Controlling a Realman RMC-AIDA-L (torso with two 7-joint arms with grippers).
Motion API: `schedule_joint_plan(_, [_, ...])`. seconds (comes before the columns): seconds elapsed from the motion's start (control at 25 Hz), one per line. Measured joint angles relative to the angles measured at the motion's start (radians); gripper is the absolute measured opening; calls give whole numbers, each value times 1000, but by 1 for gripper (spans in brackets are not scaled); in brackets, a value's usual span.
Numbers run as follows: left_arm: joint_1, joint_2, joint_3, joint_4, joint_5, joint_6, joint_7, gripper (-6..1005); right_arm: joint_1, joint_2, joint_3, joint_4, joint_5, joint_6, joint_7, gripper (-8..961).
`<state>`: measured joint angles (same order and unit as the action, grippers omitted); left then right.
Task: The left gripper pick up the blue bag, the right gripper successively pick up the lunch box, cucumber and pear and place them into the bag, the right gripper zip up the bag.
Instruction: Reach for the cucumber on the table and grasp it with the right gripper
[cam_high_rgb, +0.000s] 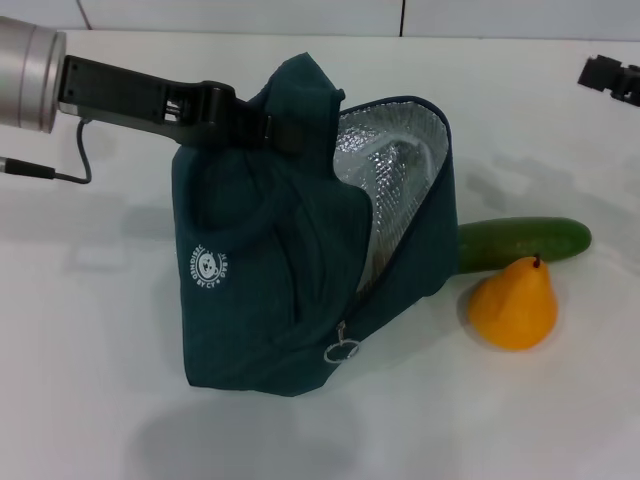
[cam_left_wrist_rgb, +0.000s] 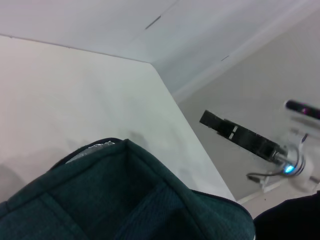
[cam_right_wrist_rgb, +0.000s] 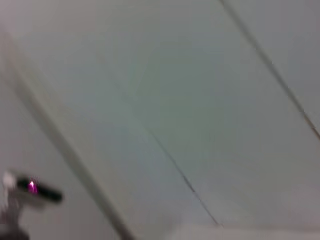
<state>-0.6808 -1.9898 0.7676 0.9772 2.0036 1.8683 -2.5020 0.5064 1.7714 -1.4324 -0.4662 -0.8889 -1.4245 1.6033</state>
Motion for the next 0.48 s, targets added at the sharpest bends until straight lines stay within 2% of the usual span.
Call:
schedule_joint_plan(0.04, [0,0,1,0,0,0,0,40,0,-11,29,-50,-77,13,26,694])
schedule_joint_plan(0.12, [-1,0,4,0,0,0,1,39,4,-19,104,-167,-283,29,98,694])
schedule_joint_plan(0.24, [-3,0,4,0,0,1,2,39,28,-16,207,-300,-556,27,191,695])
schedule_joint_plan(0.36, [-4,0,4,0,0,3,3,39,106,-9,288,-383,-874,-26,249,696])
schedule_joint_plan(0.48, [-5,0,4,0,-2,12,3,39,187,-5,296,-412,-1065,-85,251,697])
